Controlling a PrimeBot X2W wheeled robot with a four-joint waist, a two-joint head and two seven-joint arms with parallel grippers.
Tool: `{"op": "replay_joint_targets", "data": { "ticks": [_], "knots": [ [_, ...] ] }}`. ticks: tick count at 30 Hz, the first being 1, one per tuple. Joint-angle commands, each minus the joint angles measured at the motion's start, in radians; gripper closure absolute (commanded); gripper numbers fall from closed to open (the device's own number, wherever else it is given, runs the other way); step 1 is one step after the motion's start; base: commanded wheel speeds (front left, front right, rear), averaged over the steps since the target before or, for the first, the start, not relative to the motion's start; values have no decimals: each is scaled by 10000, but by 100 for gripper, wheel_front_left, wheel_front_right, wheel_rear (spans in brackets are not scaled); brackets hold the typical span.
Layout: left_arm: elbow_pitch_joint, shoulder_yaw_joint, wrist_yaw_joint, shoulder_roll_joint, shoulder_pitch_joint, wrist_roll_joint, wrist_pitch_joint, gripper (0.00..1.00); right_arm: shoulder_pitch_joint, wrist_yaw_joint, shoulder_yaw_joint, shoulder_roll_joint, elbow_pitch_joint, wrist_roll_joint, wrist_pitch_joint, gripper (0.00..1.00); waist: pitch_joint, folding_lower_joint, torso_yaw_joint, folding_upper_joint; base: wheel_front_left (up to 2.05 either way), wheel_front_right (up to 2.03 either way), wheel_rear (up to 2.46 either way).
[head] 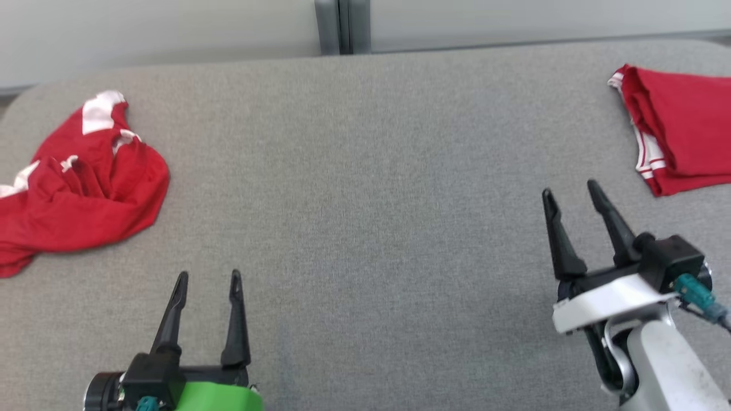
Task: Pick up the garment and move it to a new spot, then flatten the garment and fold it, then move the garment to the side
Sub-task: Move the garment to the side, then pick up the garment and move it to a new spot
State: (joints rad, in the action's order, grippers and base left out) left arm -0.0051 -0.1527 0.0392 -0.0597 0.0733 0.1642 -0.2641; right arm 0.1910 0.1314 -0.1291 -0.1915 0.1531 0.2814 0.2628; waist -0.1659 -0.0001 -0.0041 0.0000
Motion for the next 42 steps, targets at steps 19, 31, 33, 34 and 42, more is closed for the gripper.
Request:
{"op": "replay_joint_targets", "data": {
  "ticks": [19, 31, 33, 34, 42],
  "knots": [
    [-216, 711, -364, 89, 1162, -381, 1, 0, -2269, -16, -482, 582, -124, -681, 24, 0, 1861, 1, -151, 0, 0, 0, 0],
    [85, 610, -280, 88, 1288, -534, 1, 0, -2305, -16, -630, 487, -159, -572, 24, 0, 1931, 1, -125, 0, 0, 0, 0],
    [114, 614, -302, 88, 1277, -524, 1, 0, -2299, -16, -611, 527, -179, -544, 24, 0, 1934, 1, -109, 0, 0, 0, 0],
    [127, 617, -316, 88, 1274, -519, 1, 0, -2293, -16, -599, 547, -191, -539, 24, 0, 1933, 1, -100, 0, 0, 0, 0],
    [212, 648, -379, 89, 1282, -591, 1, 0, -2300, -16, -540, 612, -229, -543, 24, 0, 1906, 1, -77, 0, 0, 0, 0]
  ]
}}
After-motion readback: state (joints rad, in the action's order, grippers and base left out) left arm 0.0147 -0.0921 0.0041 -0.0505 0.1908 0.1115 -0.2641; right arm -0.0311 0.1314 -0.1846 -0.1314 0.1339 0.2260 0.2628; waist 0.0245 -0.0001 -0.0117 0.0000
